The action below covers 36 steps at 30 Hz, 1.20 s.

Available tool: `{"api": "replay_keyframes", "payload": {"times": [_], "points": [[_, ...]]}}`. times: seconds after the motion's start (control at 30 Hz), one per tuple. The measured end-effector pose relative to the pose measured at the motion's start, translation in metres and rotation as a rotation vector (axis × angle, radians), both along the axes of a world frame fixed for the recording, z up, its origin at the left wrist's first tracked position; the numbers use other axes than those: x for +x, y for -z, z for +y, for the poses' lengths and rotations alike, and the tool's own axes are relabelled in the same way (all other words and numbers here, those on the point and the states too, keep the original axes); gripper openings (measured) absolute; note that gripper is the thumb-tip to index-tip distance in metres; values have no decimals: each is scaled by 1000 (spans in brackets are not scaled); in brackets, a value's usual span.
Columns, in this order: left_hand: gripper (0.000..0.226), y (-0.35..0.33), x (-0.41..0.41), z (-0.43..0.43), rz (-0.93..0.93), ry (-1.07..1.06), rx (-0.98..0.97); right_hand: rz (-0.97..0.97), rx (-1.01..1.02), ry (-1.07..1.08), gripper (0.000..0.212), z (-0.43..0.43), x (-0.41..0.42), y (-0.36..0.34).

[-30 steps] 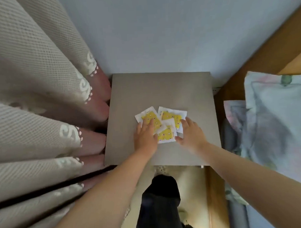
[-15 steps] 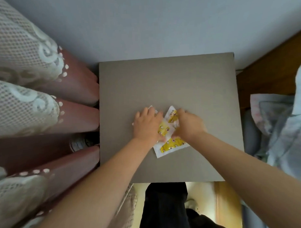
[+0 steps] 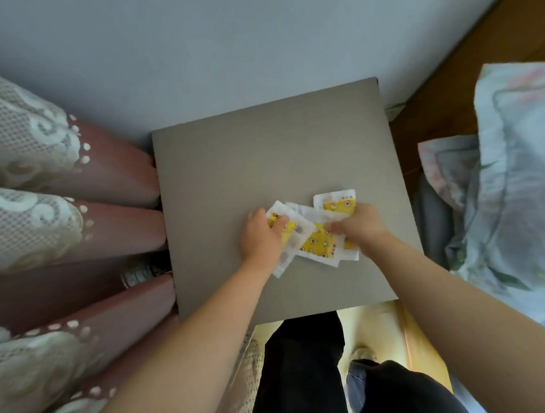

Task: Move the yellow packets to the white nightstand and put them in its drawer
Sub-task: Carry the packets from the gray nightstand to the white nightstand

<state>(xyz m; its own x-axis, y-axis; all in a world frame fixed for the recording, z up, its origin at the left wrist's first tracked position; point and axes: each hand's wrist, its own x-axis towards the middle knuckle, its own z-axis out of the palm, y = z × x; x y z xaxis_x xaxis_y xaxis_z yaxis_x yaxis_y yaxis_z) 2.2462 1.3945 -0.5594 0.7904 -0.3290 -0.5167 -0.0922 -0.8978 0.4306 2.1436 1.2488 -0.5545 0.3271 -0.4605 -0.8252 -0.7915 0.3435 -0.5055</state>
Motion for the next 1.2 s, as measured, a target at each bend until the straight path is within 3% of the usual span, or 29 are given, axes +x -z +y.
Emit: {"api": "replay_keyframes", "payload": {"times": [0.17, 0.3, 0.43, 0.53, 0.77, 1.2], "points": [[19, -5, -28, -13, 181, -295, -194, -64, 144, 342, 15, 1, -46, 10], [12, -12, -65, -19, 275, -250, -222, -16, 70, 525, 19, 1, -101, 3], [13, -32, -121, -24, 553, -264, -275, 8, 5, 688, 18, 12, -168, -12], [27, -49, -175, -18, 744, -122, -252, 42, -43, 735, 21, 29, -232, -31], [33, -72, -347, 12, 803, 232, -119, 50, -178, 1046, 12, 113, -450, -66], [39, -121, -777, 171, 755, 1151, 84, 322, -196, 1832, 12, 456, -843, -123]]}}
